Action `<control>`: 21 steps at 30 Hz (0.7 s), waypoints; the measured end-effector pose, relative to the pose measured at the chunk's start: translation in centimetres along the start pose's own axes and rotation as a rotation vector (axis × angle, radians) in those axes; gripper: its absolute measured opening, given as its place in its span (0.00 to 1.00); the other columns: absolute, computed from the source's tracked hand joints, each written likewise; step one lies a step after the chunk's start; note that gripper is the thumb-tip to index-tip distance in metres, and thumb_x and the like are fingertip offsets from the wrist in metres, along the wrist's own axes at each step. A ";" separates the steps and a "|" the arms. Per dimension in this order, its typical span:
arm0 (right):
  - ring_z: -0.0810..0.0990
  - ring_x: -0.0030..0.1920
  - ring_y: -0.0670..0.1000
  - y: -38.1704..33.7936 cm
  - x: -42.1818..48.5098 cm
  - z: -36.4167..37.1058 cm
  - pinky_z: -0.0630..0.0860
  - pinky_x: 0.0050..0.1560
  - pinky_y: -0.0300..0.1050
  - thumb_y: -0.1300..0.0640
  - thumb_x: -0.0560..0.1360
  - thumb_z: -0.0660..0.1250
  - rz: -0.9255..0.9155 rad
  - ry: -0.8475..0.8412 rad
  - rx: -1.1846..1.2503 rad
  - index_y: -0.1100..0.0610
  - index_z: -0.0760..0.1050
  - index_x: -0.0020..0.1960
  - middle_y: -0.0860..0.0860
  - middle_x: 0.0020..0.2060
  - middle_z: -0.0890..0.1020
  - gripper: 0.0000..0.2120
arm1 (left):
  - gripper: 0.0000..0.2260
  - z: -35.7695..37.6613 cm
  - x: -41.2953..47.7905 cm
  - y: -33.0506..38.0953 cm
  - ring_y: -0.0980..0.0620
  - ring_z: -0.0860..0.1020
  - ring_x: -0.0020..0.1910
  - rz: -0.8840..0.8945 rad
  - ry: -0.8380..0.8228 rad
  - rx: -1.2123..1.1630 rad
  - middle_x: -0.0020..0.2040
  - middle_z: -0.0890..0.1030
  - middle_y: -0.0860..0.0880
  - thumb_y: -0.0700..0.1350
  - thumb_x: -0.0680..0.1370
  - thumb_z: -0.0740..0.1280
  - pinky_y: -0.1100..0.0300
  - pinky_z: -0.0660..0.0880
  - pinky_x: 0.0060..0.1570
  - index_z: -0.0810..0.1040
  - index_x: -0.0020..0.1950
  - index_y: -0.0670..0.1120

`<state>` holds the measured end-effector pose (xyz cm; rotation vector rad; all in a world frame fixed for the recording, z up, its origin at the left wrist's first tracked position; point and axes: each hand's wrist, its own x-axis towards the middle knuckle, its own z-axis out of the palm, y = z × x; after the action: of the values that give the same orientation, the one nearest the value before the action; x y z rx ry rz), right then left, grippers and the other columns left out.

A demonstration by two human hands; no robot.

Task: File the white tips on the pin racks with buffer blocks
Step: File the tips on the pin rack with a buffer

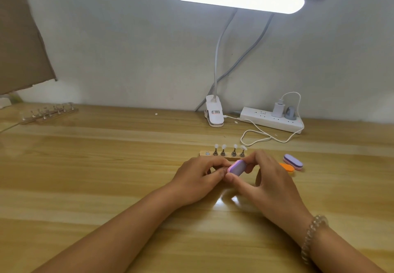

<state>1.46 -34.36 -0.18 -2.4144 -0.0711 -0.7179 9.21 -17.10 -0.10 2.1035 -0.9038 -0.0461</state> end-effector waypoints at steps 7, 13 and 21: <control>0.73 0.37 0.42 0.3 0.5 -0.4 0.72 0.39 0.45 0.41 0.68 0.74 0.076 0.052 0.031 0.46 0.75 0.44 0.43 0.41 0.79 0.13 | 0.12 -0.1 0.0 0.3 0.62 0.72 0.35 0.007 -0.001 -0.005 0.40 0.81 0.61 0.45 0.81 0.65 0.63 0.65 0.38 0.80 0.48 0.63; 0.73 0.38 0.42 -0.2 0.3 -0.1 0.72 0.36 0.45 0.38 0.66 0.72 0.031 0.019 -0.014 0.46 0.72 0.44 0.42 0.40 0.76 0.16 | 0.08 -0.1 0.1 0.1 0.60 0.72 0.37 -0.004 0.012 -0.006 0.41 0.81 0.60 0.45 0.81 0.64 0.59 0.68 0.40 0.83 0.52 0.56; 0.74 0.38 0.42 -0.1 0.1 0.1 0.70 0.35 0.42 0.37 0.67 0.71 0.014 -0.001 -0.019 0.46 0.72 0.44 0.41 0.40 0.76 0.15 | 0.10 -0.1 0.0 0.1 0.60 0.71 0.35 -0.005 0.007 0.024 0.40 0.81 0.60 0.46 0.81 0.64 0.60 0.65 0.38 0.81 0.49 0.61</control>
<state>1.56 -34.28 -0.15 -2.4313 -0.0485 -0.7139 9.16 -17.13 0.03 2.1269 -0.8984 -0.0306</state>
